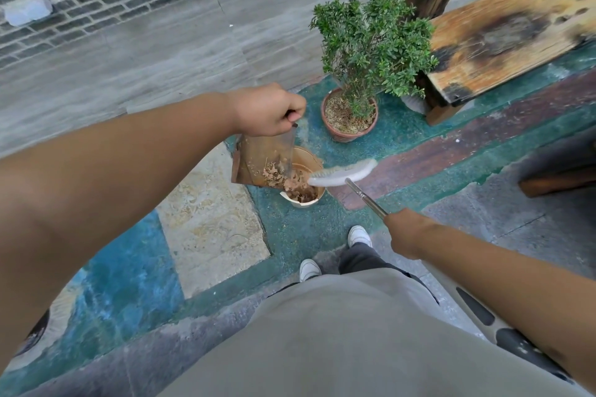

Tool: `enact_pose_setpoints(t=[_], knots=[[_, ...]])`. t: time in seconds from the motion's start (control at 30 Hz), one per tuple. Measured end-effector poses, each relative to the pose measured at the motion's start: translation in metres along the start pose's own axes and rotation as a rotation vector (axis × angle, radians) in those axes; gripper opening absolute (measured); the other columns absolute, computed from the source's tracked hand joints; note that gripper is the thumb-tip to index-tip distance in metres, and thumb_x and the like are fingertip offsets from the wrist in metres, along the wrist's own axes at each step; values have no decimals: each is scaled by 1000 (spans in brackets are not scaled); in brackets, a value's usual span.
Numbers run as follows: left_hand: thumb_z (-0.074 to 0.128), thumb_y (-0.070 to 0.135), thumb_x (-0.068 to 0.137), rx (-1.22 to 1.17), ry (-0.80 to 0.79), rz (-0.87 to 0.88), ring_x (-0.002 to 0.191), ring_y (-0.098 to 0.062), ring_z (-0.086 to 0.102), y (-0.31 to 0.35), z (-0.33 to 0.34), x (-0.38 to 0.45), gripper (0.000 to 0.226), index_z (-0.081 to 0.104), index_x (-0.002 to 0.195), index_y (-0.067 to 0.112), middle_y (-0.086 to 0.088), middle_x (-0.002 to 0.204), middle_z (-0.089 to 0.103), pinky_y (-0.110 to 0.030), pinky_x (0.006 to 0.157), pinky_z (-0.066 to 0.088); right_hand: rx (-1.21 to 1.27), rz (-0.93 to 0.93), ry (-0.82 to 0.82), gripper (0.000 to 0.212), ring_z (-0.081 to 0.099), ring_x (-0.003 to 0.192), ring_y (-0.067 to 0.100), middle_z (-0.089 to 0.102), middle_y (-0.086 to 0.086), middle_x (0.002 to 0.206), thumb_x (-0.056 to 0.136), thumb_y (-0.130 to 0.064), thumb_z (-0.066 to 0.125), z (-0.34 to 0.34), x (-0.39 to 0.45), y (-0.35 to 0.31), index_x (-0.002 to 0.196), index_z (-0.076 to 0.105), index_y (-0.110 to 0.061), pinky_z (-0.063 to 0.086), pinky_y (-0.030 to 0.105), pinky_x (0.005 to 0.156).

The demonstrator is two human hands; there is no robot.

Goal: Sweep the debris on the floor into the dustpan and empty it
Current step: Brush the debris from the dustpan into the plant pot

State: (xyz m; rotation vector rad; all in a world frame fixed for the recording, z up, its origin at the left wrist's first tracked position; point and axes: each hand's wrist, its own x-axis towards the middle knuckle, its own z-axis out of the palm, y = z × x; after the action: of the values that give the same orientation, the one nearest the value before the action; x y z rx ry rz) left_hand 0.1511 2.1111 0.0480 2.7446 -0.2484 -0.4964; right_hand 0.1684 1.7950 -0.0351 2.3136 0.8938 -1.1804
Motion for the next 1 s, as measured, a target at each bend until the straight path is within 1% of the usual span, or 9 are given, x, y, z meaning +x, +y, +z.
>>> enact_pose_setpoints(t=[0.13, 0.2, 0.3, 0.43, 0.53, 0.67, 0.77, 0.9, 1.0], knots=[[53, 3, 85, 11, 3, -2, 56, -17, 38, 3, 1, 1, 17, 45, 76, 15, 8, 58, 41, -28, 56, 29, 46, -38, 44, 41, 62, 102, 33, 60, 16, 114, 87, -11, 50, -10, -3, -6, 128, 53, -10, 47, 33, 71], [52, 3, 85, 7, 4, -5, 54, -12, 37, 5, 0, 2, 17, 45, 76, 15, 8, 58, 40, -25, 52, 29, 53, -69, 76, 42, 62, 94, 32, 61, 15, 109, 87, -7, 47, -18, -3, -16, 128, 53, -11, 47, 32, 67], [52, 1, 85, 2, -2, 5, 56, -17, 38, 8, 0, 4, 17, 45, 76, 14, 7, 58, 40, -26, 52, 29, 42, -106, 138, 41, 53, 80, 29, 59, 14, 105, 88, -6, 45, -29, 0, -36, 128, 53, -10, 44, 33, 66], [51, 1, 85, 2, -8, -2, 56, -16, 37, 9, 0, 6, 16, 45, 76, 13, 6, 58, 40, -20, 52, 28, -31, -146, 147, 40, 62, 99, 31, 59, 13, 113, 90, -5, 48, -29, 8, -62, 129, 52, -8, 47, 36, 71], [51, 2, 85, 16, -10, 1, 57, -17, 37, 9, 0, 8, 17, 44, 75, 14, 5, 58, 40, -23, 52, 28, -118, -165, 123, 39, 62, 107, 32, 59, 12, 120, 90, -3, 50, -19, 13, -68, 129, 54, -7, 51, 39, 78], [51, 2, 86, 31, -11, -10, 56, -16, 36, 8, 0, 7, 17, 43, 76, 14, 6, 59, 39, -18, 51, 27, -183, -149, 75, 40, 62, 109, 32, 60, 12, 123, 88, -5, 56, -3, 19, -53, 128, 55, -6, 54, 41, 85], [52, 1, 86, 29, 3, -25, 64, -22, 39, 5, -1, 6, 16, 44, 78, 13, 5, 61, 40, -30, 54, 24, -158, -101, 31, 40, 60, 114, 31, 58, 11, 128, 88, -5, 57, 4, 20, -37, 128, 56, -8, 53, 41, 90], [52, 1, 85, 20, 17, -36, 63, -22, 39, 0, -2, 2, 15, 46, 77, 13, 7, 60, 40, -29, 54, 27, -117, -46, -10, 38, 60, 114, 30, 57, 11, 127, 91, -10, 53, 6, 17, -21, 129, 55, -9, 52, 38, 88], [54, 1, 84, 24, 24, -22, 61, -22, 40, -2, -1, 1, 16, 46, 76, 13, 5, 58, 41, -28, 61, 31, -61, -28, 7, 38, 61, 111, 32, 57, 15, 124, 91, -15, 53, 4, 13, -16, 129, 54, -7, 51, 36, 85]])
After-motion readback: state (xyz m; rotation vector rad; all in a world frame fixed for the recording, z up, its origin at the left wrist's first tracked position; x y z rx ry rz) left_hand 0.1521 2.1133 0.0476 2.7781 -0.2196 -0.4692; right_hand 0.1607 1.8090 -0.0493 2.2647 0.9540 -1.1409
